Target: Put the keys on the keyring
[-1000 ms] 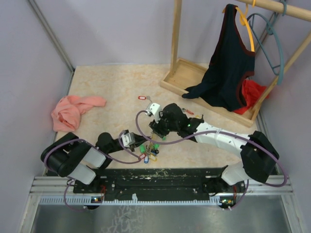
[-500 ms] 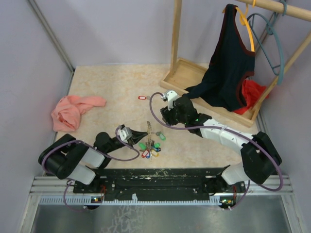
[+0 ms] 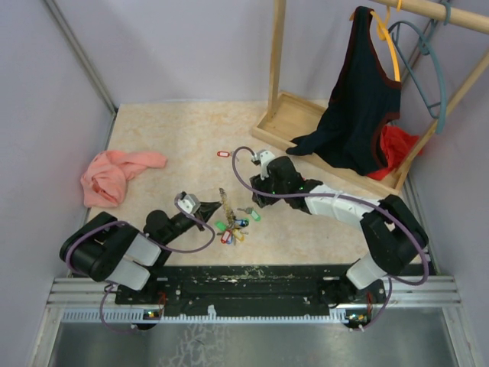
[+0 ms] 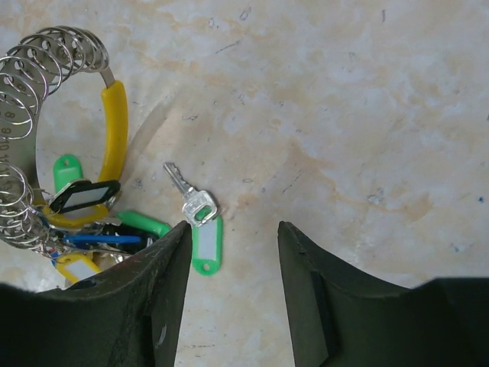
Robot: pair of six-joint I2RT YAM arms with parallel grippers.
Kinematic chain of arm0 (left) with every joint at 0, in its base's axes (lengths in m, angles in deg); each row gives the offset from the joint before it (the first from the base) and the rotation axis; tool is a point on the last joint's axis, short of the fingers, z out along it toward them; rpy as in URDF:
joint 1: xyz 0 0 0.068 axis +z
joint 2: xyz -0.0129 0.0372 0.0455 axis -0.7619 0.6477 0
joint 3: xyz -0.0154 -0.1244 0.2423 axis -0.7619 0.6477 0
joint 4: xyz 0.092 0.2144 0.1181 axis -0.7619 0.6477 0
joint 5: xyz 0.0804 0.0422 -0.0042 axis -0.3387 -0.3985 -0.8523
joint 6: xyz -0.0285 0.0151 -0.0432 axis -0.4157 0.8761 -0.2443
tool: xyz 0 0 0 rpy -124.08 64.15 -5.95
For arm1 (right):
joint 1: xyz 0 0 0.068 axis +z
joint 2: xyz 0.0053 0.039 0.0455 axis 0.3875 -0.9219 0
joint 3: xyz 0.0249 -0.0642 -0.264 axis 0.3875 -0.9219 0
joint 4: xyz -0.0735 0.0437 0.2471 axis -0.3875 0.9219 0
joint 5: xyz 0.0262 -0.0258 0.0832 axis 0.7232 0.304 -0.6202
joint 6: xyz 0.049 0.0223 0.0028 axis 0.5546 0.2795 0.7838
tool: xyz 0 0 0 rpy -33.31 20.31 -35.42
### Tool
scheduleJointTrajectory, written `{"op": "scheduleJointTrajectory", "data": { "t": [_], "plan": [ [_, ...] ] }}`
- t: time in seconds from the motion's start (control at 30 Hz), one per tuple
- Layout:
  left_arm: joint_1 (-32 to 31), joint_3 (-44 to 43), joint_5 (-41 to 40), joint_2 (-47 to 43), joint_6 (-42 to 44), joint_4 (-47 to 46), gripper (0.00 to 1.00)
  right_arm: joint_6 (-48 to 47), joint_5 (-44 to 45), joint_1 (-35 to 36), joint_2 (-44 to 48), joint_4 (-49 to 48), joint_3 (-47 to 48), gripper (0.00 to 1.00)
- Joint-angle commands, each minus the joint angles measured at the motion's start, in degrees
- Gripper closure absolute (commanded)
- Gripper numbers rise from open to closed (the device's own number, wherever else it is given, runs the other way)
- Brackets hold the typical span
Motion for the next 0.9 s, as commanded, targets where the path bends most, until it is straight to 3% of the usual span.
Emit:
{"op": "scheduleJointTrajectory", "data": {
  "t": [0.0, 0.2, 0.6, 0.87],
  "plan": [
    [0.65, 0.80, 0.00, -0.29, 0.00, -15.87, 1.00, 9.83, 2.53, 3.11, -1.57, -0.20, 0.01, 0.52],
    [1.00, 0.09, 2.63, 0.88, -0.31, -15.85, 1.00, 18.38, 6.36, 4.71, -4.89, -3.12, -1.28, 0.56],
    [1.22, -0.64, 7.29, 1.76, -0.26, -15.87, 1.00, 19.35, 6.42, 5.00, -11.87, -6.28, 0.08, 0.67],
    [1.37, -1.05, 11.24, 1.50, 0.31, -15.85, 1.00, 17.32, 11.64, 3.49, -7.54, -2.43, -0.71, 1.00]
  ]
}}
